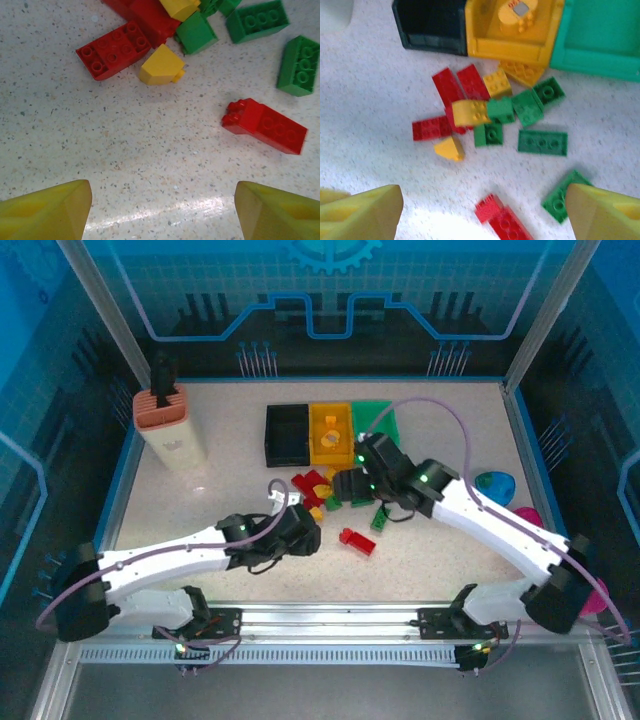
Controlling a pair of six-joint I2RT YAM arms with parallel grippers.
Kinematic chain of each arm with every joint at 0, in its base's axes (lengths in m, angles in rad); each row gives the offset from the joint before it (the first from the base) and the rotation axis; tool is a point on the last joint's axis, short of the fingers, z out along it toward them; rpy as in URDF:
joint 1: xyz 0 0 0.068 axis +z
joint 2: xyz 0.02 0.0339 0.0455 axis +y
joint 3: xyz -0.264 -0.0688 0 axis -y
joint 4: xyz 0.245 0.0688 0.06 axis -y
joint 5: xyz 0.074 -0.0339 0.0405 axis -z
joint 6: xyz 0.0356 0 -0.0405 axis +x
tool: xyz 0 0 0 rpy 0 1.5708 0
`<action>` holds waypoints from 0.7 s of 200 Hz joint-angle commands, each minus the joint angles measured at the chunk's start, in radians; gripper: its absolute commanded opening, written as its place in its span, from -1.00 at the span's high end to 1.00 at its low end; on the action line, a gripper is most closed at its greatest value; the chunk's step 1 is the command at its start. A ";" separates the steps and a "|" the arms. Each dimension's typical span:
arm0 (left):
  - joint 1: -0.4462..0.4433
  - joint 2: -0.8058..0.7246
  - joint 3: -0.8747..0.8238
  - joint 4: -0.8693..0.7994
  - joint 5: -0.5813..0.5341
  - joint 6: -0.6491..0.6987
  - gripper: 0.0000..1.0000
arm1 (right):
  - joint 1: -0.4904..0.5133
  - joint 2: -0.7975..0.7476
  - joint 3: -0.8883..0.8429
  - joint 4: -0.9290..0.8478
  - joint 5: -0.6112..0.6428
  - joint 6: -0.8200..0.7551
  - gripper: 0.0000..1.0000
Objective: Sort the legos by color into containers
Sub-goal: Pick up the lego from the center of the table.
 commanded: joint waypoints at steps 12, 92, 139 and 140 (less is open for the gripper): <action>0.067 0.147 0.097 0.036 0.101 0.092 -0.53 | 0.018 -0.141 -0.167 0.059 0.032 0.071 -0.68; 0.177 0.444 0.263 0.032 0.171 0.159 -0.51 | -0.004 -0.374 -0.391 0.095 0.050 0.102 -0.72; 0.219 0.520 0.304 0.039 0.201 0.181 -0.51 | -0.026 -0.388 -0.408 0.105 0.023 0.093 -0.70; 0.221 0.522 0.304 0.039 0.202 0.182 -0.51 | -0.026 -0.388 -0.409 0.105 0.023 0.093 -0.70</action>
